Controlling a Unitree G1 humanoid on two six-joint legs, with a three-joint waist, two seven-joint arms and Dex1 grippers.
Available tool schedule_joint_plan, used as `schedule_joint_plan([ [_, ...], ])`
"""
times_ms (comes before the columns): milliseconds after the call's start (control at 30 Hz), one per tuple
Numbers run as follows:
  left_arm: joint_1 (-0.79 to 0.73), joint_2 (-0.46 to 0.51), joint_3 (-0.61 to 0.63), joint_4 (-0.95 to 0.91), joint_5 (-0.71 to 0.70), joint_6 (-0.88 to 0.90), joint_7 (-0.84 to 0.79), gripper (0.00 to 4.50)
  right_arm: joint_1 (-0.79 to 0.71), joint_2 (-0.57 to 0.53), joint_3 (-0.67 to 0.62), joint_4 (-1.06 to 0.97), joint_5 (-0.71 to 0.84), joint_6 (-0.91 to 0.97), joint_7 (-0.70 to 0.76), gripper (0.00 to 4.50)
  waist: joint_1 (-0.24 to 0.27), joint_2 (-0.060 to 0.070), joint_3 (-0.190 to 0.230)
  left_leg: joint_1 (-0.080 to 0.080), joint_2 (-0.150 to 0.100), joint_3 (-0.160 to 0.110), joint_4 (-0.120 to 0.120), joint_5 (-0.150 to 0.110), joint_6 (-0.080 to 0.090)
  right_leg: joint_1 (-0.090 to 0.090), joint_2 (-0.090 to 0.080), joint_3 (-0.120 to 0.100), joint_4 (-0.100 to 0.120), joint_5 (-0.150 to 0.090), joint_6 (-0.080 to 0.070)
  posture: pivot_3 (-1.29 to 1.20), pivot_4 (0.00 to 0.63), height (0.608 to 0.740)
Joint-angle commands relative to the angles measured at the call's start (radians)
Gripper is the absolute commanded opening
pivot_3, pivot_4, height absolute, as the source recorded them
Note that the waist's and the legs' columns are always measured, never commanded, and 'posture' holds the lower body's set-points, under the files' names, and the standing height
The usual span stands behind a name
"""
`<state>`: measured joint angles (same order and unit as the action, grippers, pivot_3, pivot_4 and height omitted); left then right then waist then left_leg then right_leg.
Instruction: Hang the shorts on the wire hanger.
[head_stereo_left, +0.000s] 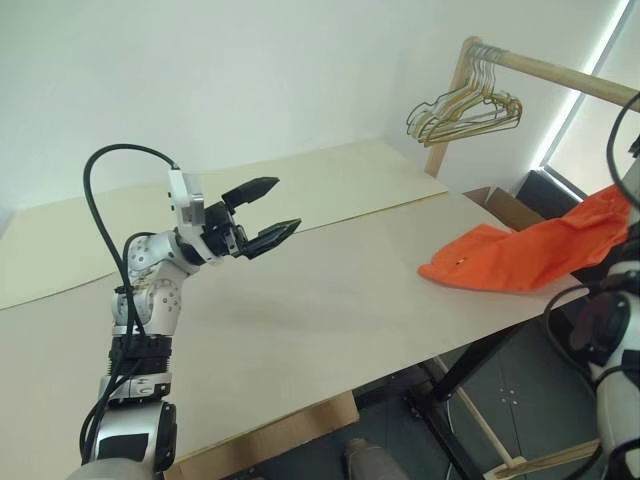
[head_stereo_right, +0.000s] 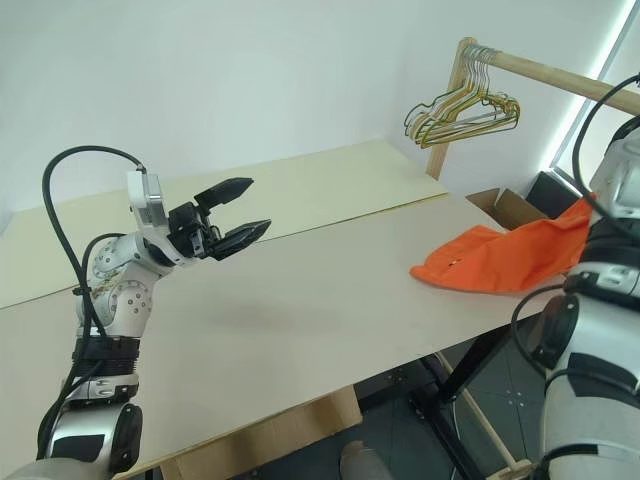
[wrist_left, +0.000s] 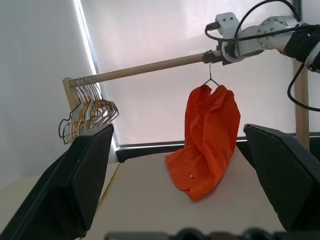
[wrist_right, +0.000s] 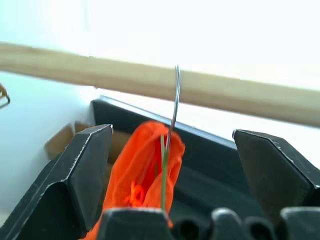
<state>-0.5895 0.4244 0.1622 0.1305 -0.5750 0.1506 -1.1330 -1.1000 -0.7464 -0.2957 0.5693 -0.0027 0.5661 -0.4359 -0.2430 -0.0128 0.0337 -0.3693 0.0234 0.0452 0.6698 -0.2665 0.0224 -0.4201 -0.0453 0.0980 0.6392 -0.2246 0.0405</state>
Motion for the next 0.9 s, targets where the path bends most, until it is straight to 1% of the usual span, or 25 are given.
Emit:
schedule_joint_plan([
  [33, 0.006, 0.037, 0.014, -0.033, 0.003, -0.006, 0.002, 4.50, 0.048, -0.001, 0.101, -0.152, -0.078, -0.123, 0.079, 4.47, 0.003, 0.000, 0.000, 0.000, 0.000, 0.000, 0.000, 0.000, 0.000, 0.000, 0.000, 0.000, 0.000, 0.001, 0.000, -0.14, 0.000, 0.740],
  [133, 0.036, 0.090, 0.042, -0.038, 0.014, -0.007, 0.009, 4.50, 0.115, 0.020, 0.204, -0.248, -0.113, -0.182, 0.198, 4.47, -0.002, 0.000, 0.000, 0.001, 0.000, 0.000, 0.000, 0.000, 0.000, 0.000, 0.000, 0.001, 0.000, 0.001, -0.001, -0.12, 0.000, 0.740],
  [167, 0.048, 0.107, 0.052, -0.040, 0.012, -0.009, 0.008, 4.50, 0.136, 0.029, 0.218, -0.280, -0.100, -0.196, 0.251, 4.47, -0.003, 0.000, 0.000, 0.002, 0.000, 0.000, 0.000, 0.000, 0.000, 0.000, 0.001, 0.001, 0.001, 0.001, 0.000, -0.12, 0.000, 0.740],
  [233, 0.062, 0.128, 0.062, -0.046, 0.003, -0.002, 0.009, 4.50, 0.163, 0.044, 0.225, -0.316, -0.090, -0.217, 0.311, 4.47, -0.002, 0.000, 0.000, 0.002, 0.001, 0.000, 0.000, 0.000, 0.000, 0.001, 0.001, 0.000, 0.001, 0.001, 0.000, -0.12, 0.000, 0.740],
  [367, 0.107, 0.204, 0.087, -0.072, 0.003, 0.078, 0.043, 4.50, 0.255, 0.048, 0.347, -0.407, -0.085, -0.273, 0.577, 4.47, 0.013, 0.000, 0.000, 0.003, 0.001, -0.002, 0.001, 0.000, 0.000, 0.000, 0.001, -0.002, 0.000, 0.002, -0.001, -0.08, 0.000, 0.740],
  [400, 0.126, 0.221, 0.085, -0.087, 0.013, 0.086, 0.047, 4.50, 0.283, 0.038, 0.382, -0.418, -0.132, -0.309, 0.587, 4.47, 0.017, 0.000, 0.000, 0.002, 0.001, -0.002, 0.001, 0.000, 0.000, -0.001, 0.001, -0.002, -0.001, 0.002, -0.001, -0.04, 0.000, 0.740],
  [433, 0.143, 0.230, 0.084, -0.102, 0.022, 0.089, 0.055, 4.50, 0.307, 0.037, 0.392, -0.426, -0.147, -0.341, 0.600, 4.47, 0.026, 0.000, -0.001, 0.002, 0.001, -0.003, 0.001, 0.000, 0.000, -0.001, 0.000, -0.003, -0.001, 0.002, -0.002, -0.03, 0.000, 0.740],
  [467, 0.165, 0.235, 0.087, -0.121, 0.029, 0.090, 0.074, 4.50, 0.334, 0.060, 0.377, -0.441, -0.089, -0.348, 0.661, 4.47, 0.038, 0.000, -0.001, 0.002, 0.001, -0.003, 0.001, 0.000, 0.001, -0.001, 0.000, -0.003, -0.002, 0.002, -0.002, -0.01, 0.000, 0.740],
  [567, 0.237, 0.238, 0.109, -0.188, 0.022, 0.114, 0.128, 4.50, 0.381, 0.097, 0.398, -0.428, -0.052, -0.381, 0.765, 4.47, 0.067, -0.001, -0.001, 0.001, 0.002, -0.003, 0.001, -0.001, 0.001, -0.001, 0.000, -0.003, -0.006, 0.004, -0.002, 0.04, 0.000, 0.740],
  [733, 0.348, 0.244, 0.117, -0.282, 0.039, 0.124, 0.188, 4.50, 0.376, 0.125, 0.443, -0.353, -0.111, -0.441, 0.822, 4.47, 0.133, -0.002, 0.000, 0.001, 0.003, -0.002, 0.001, -0.001, 0.001, -0.002, 0.000, -0.004, -0.008, 0.007, -0.002, 0.10, 0.000, 0.740],
  [900, 0.396, 0.248, 0.125, -0.332, 0.051, 0.141, 0.247, 4.50, 0.365, 0.142, 0.477, -0.302, -0.122, -0.499, 0.921, 4.47, 0.201, -0.002, 0.000, 0.001, 0.003, 0.000, 0.001, -0.001, 0.001, -0.002, 0.001, -0.005, -0.008, 0.008, -0.004, 0.14, 0.000, 0.740],
])
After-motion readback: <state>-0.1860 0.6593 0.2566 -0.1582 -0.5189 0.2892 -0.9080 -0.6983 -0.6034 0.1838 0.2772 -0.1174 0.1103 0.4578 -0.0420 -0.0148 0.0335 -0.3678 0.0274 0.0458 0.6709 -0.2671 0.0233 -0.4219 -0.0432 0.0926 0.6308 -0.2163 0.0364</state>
